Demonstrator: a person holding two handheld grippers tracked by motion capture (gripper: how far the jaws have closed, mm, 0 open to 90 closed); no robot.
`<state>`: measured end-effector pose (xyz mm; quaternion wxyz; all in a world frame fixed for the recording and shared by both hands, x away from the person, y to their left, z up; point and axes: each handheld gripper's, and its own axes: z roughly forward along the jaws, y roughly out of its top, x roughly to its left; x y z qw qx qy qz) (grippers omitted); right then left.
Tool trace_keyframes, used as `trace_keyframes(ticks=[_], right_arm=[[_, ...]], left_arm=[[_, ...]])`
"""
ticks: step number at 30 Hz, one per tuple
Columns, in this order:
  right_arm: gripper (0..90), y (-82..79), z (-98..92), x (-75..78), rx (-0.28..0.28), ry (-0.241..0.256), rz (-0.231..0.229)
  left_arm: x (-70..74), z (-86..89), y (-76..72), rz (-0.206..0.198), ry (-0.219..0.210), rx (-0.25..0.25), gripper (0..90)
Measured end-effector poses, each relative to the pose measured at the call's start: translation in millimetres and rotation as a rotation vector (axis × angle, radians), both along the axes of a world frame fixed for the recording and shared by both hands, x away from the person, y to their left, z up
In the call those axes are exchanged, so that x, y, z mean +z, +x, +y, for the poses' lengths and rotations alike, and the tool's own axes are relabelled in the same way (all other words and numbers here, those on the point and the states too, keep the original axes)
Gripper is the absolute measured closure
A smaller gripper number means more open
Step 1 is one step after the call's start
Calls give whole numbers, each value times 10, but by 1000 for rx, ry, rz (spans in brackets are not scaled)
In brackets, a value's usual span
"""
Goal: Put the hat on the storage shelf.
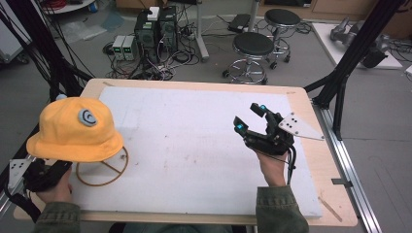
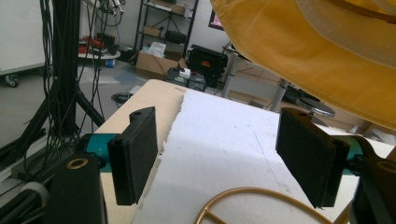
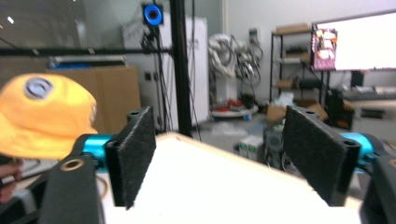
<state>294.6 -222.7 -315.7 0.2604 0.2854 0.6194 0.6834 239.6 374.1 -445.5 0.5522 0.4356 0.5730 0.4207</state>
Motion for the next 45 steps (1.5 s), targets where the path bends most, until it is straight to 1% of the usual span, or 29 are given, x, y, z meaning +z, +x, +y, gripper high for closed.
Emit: trace_keyframes(ticks=[2, 3, 6, 8, 10, 11, 12, 13, 15, 18, 20, 21, 24, 27, 28, 29, 33, 34, 35, 36, 38, 39, 40, 42, 45], right_arm=[[236, -19, -45, -7, -18, -20, 9], [236, -32, -68, -4, -27, -23, 5], [234, -71, -136, 9, -45, -13, -3], [232, -89, -172, 7, -59, -32, 2], [231, -117, -213, -6, -73, -70, 5], [235, -139, -231, -22, -83, -75, 0], [242, -165, -260, -53, -97, -81, -18], [242, -194, -291, -90, -111, -89, -17], [237, -229, -366, -166, -134, -102, 9], [237, -272, -485, -302, -165, -91, 33], [233, -295, -577, -423, -191, -86, 58], [233, -309, -613, -475, -203, -87, 74], [218, -342, -696, -615, -239, -93, 99], [207, -368, -748, -697, -270, -107, 115], [198, -382, -772, -732, -288, -113, 114], [192, -391, -787, -758, -305, -117, 124], [171, -423, -859, -881, -355, -100, 155], [162, -432, -873, -908, -371, -98, 173], [157, -435, -887, -931, -390, -104, 181], [157, -448, -897, -956, -411, -99, 189], [157, -464, -916, -1010, -465, -93, 206], [157, -468, -922, -1039, -511, -97, 227], [157, -465, -923, -1079, -580, -107, 264], [157, -466, -925, -1146, -649, -125, 307], [156, -499, -920, -1218, -673, -127, 309]], left_arm=[[-1, 0, 0, 0, 2, 2, 298], [-1, 1, 0, 1, 2, 1, 298], [-2, 1, -4, 2, 3, 3, 298], [-1, 0, -6, -1, 3, 5, 298], [-2, 0, -5, 1, 3, 5, 298], [-3, 1, -3, 1, 3, 4, 298], [-4, 0, -2, 1, 2, 4, 298], [-5, -2, 1, 0, 2, 4, 298], [-6, -7, 3, 2, 1, 5, 298], [-5, -10, 5, 2, 1, 7, 298], [-6, -10, 7, 3, 2, 8, 298], [-6, -10, 7, 4, 4, 7, 298], [-6, -16, 11, 5, 5, 5, 298], [-6, -22, 16, 4, 5, 6, 298], [-7, -22, 16, 4, 4, 6, 298], [-7, -21, 16, 4, 4, 6, 298], [-6, -23, 15, 5, 4, 7, 298], [-6, -24, 15, 4, 4, 6, 298], [-6, -25, 15, 5, 4, 6, 298], [-6, -26, 15, 4, 5, 6, 298], [-5, -25, 15, 5, 4, 7, 298], [-5, -24, 14, 5, 3, 8, 298], [-6, -22, 14, 4, 3, 8, 298], [-5, -18, 9, 6, 0, 7, 298], [-5, -18, 3, 4, -7, 10, 298]])
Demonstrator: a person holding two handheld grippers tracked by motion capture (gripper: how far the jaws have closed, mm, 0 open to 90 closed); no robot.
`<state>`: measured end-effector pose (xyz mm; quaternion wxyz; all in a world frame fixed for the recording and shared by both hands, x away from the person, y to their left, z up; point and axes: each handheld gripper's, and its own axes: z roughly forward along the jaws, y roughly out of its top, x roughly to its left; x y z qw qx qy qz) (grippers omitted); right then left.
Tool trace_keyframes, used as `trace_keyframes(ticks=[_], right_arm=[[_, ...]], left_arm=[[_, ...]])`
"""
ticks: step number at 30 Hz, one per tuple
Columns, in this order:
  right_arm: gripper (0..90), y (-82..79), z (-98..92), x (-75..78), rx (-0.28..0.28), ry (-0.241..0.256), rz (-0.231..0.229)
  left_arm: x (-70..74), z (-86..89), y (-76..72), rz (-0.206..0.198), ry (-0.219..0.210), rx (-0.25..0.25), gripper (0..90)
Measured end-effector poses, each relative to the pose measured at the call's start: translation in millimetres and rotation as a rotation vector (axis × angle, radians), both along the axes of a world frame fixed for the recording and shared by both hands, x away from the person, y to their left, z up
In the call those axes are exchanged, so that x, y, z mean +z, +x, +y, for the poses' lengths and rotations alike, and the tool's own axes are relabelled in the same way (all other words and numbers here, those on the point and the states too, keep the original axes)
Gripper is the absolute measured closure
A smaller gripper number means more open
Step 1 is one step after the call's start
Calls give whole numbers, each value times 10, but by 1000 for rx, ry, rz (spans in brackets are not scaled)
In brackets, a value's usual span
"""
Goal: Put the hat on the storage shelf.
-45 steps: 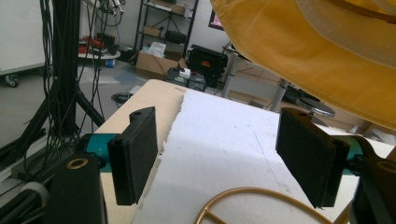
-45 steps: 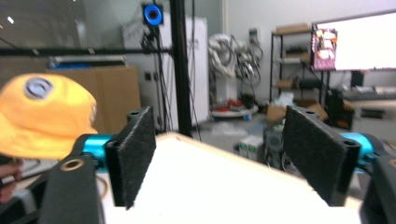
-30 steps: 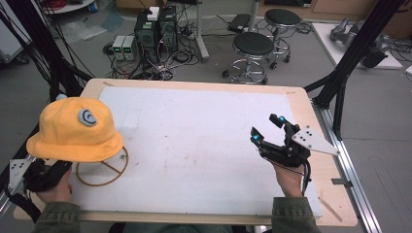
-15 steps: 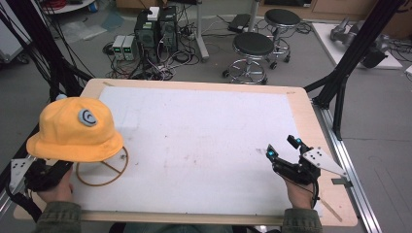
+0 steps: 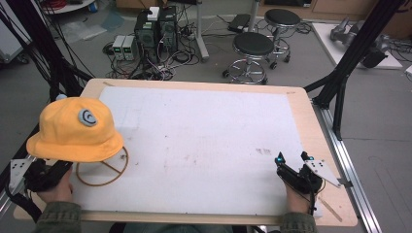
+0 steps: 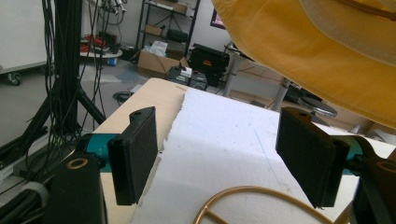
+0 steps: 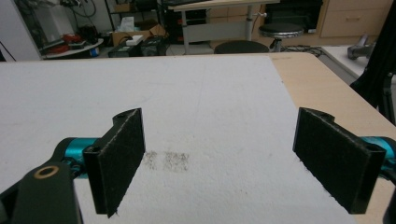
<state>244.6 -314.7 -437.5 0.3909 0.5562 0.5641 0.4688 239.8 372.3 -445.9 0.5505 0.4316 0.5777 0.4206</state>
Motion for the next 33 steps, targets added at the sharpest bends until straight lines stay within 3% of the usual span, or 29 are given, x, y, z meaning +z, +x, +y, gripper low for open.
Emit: trace_keyframes(ticks=[16, 33], right_arm=[[151, -112, 8, -36, 3, 6, -31], [133, -90, 10, -49, 34, 11, -6]], left_arm=[[-4, -2, 7, -3, -11, -7, 298], [-11, -5, 12, 6, -21, -6, 298]])
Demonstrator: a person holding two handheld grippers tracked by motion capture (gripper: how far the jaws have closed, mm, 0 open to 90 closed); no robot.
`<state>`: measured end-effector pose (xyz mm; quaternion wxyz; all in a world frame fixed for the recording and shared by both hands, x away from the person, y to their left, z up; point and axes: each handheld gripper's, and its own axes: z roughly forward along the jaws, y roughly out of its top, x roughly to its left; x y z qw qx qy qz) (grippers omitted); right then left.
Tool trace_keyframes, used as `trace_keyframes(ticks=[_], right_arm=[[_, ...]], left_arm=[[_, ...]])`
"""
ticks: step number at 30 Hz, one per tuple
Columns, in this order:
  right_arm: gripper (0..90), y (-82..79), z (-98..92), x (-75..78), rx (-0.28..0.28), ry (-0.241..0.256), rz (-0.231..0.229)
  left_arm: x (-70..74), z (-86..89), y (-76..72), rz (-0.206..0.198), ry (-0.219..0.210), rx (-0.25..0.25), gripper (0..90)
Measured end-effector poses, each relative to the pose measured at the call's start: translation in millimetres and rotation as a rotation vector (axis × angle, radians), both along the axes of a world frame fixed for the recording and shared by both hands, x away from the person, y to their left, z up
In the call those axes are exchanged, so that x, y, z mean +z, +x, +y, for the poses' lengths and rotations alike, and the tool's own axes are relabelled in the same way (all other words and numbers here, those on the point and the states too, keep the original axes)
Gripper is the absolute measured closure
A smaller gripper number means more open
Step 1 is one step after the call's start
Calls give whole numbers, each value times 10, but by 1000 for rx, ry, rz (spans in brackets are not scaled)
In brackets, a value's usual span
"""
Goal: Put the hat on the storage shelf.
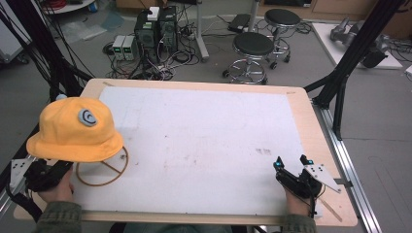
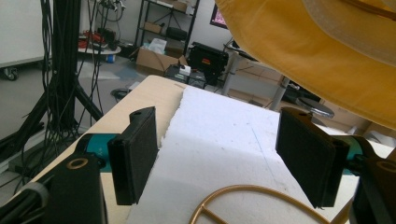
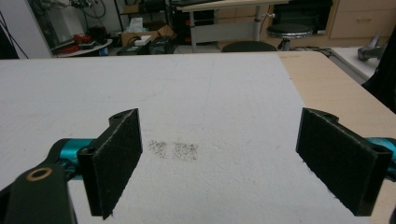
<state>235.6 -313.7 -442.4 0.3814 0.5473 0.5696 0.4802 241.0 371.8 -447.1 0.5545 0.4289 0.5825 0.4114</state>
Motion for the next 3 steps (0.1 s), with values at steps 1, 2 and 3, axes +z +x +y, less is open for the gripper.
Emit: trace_keyframes(ticks=[1, 2, 3], right_arm=[[133, 1, 3, -1, -1, 0, 2], [134, 2, 1, -2, 3, -8, 0], [134, 5, 3, -1, 4, -8, -1]], left_arm=[[-1, 2, 0, -2, -1, -1, 298], [-1, 3, 2, -3, -3, 1, 298], [-1, 5, 4, -2, -4, 4, 298]])
